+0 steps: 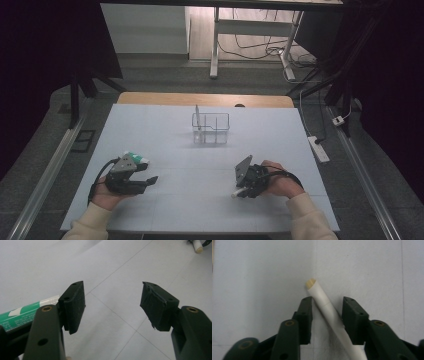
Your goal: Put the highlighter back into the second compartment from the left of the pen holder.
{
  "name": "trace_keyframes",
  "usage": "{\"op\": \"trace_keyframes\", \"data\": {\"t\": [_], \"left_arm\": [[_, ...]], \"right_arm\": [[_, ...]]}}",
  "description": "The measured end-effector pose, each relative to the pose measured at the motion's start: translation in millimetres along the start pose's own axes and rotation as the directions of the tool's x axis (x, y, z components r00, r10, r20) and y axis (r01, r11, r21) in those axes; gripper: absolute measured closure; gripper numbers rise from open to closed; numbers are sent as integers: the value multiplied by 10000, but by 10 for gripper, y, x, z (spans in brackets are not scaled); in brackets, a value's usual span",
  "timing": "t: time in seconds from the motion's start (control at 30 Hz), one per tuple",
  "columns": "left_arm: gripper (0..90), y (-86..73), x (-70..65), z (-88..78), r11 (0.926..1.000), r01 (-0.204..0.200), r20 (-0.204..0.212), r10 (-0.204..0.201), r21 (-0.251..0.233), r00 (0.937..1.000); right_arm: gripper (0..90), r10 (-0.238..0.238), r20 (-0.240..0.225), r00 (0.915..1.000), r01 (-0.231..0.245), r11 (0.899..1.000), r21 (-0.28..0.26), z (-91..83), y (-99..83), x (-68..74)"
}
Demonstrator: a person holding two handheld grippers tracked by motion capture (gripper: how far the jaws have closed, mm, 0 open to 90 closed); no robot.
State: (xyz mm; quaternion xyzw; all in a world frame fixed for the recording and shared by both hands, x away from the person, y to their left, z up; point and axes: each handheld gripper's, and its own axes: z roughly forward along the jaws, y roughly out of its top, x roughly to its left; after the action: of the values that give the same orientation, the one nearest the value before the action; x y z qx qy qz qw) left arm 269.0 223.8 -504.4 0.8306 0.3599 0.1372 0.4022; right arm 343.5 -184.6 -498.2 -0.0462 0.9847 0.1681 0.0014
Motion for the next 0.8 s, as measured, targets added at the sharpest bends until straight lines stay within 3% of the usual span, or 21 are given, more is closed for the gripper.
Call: {"op": "trace_keyframes", "data": {"t": [0.17,0.37,0.57,0.8], "left_arm": [[363,-3,3,-2,10000,11,-15,-11,-17,10000],[363,-5,4,-5,10000,1,-27,-1,-20,10000],[363,-6,10,-9,10000,16,-28,-16,-28,10000],[363,-7,8,-6,10000,13,-30,-13,-18,10000]], "right_arm": [[772,-346,-210,9992,346,9994,-26,-3,-2,29],[779,-678,-78,9977,678,9977,26,-6,12,56],[780,-366,52,9993,366,9993,66,-28,-7,43],[780,148,298,9994,-139,9995,-287,-103,-50,13]]}}
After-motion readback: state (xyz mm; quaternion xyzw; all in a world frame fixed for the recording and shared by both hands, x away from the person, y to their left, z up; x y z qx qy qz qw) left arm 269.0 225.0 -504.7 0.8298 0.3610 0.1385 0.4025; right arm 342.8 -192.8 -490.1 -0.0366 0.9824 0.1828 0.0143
